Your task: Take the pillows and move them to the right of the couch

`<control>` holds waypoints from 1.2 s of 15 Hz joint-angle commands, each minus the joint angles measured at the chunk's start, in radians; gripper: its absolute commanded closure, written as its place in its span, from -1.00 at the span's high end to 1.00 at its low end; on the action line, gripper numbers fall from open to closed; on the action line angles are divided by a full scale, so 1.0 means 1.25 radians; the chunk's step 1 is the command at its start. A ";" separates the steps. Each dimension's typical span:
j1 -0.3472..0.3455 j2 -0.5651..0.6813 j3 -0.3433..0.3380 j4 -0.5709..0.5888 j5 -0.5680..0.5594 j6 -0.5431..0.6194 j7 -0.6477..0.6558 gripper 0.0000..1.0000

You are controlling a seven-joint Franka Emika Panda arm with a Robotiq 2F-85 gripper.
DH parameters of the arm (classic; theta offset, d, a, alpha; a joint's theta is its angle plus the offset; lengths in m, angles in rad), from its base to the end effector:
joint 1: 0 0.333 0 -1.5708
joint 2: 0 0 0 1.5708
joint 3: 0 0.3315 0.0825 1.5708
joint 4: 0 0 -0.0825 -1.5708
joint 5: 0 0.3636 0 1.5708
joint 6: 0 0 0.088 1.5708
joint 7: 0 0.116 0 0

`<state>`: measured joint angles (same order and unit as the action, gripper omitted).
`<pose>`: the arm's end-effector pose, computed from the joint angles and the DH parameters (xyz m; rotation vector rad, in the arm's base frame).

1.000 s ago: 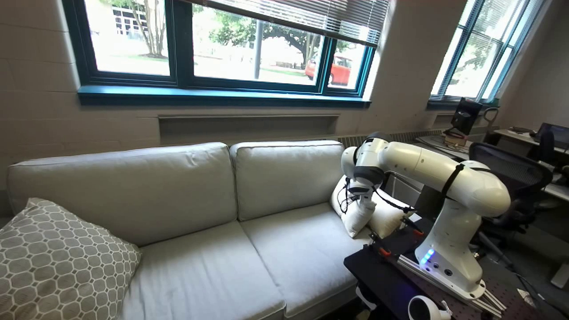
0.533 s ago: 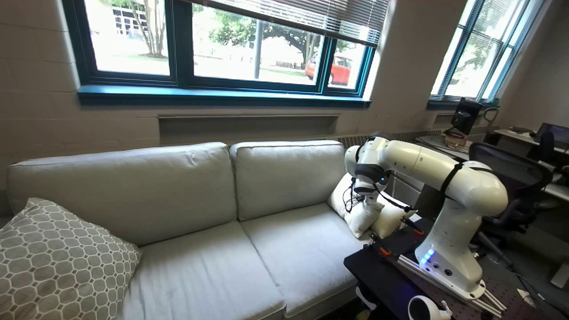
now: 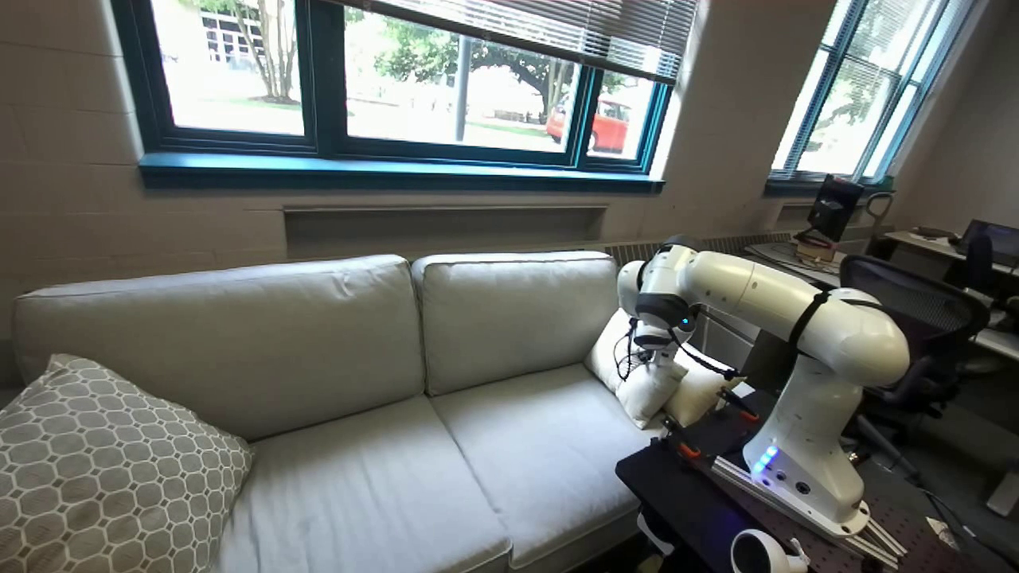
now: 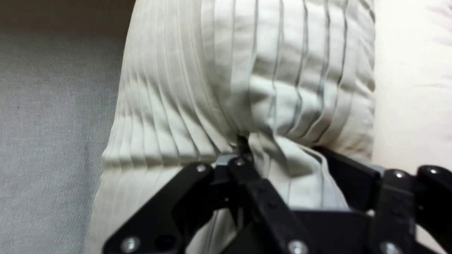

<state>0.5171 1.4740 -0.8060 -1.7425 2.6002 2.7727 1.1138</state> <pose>0.5026 -0.2178 -0.0282 0.0541 2.5665 -0.5418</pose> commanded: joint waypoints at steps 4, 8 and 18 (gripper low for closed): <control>-0.002 0.000 -0.014 -0.005 0.000 0.007 0.043 0.97; 0.017 0.000 -0.047 -0.018 0.000 0.002 0.089 1.00; 0.099 -0.001 -0.186 -0.110 0.000 -0.089 0.299 1.00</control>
<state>0.6002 1.4722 -0.9895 -1.8300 2.6002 2.7056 1.4094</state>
